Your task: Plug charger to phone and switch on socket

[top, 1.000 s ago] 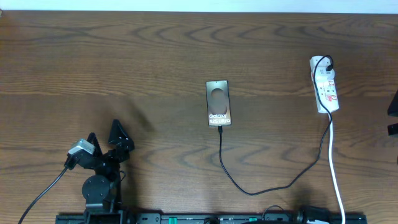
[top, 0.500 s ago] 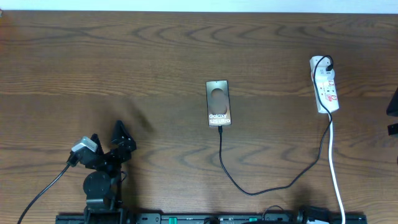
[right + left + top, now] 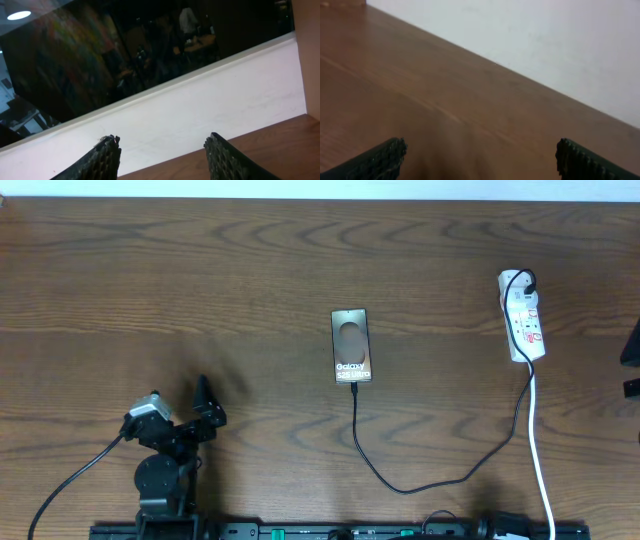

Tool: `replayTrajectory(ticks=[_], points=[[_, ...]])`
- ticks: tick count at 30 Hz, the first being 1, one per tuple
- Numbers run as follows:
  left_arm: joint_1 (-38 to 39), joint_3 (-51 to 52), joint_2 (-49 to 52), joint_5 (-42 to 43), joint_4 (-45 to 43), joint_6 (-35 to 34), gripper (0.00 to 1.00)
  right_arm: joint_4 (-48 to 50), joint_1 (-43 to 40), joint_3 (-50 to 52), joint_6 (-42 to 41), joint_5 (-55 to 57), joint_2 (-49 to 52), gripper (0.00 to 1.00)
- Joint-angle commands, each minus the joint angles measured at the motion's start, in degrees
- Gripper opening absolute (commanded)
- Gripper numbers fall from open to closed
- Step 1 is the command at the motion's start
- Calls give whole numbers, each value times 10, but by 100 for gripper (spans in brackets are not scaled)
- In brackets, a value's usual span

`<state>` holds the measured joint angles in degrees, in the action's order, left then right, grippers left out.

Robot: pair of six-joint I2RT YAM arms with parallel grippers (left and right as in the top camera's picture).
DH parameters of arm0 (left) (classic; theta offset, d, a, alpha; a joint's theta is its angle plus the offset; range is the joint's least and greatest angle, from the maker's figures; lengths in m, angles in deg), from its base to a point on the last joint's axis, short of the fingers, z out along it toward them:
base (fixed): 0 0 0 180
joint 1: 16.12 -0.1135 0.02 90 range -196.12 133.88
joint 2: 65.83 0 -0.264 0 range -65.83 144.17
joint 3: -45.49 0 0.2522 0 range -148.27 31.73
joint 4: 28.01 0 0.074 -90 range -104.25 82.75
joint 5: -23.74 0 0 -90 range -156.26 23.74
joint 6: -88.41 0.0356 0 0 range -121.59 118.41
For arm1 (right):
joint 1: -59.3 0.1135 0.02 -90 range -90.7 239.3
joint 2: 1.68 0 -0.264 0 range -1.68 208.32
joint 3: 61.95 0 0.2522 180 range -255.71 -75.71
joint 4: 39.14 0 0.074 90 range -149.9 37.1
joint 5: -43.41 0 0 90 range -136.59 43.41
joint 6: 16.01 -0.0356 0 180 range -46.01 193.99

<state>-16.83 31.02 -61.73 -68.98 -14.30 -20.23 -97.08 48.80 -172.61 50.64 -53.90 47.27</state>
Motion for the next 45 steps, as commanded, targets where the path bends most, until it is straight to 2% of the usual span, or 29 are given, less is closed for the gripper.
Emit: replayTrajectory(ticks=[1, 16, 26, 37, 45], points=[[-2, 5, -1, 8, 44, 23, 97, 0, 5, 1, 9, -1, -4, 55], [-2, 5, 2, 8, 41, 23, 97, -4, 20, 1, 14, -1, -4, 55], [-12, 5, -40, 8, 41, 23, 97, -4, 50, 1, 14, -2, -5, 56], [-12, 5, -39, 8, 41, 23, 97, -3, 54, 1, 14, -1, -55, 59], [-12, 5, -39, 8, 41, 23, 97, 1, 71, 1, 33, 72, -113, 63]])
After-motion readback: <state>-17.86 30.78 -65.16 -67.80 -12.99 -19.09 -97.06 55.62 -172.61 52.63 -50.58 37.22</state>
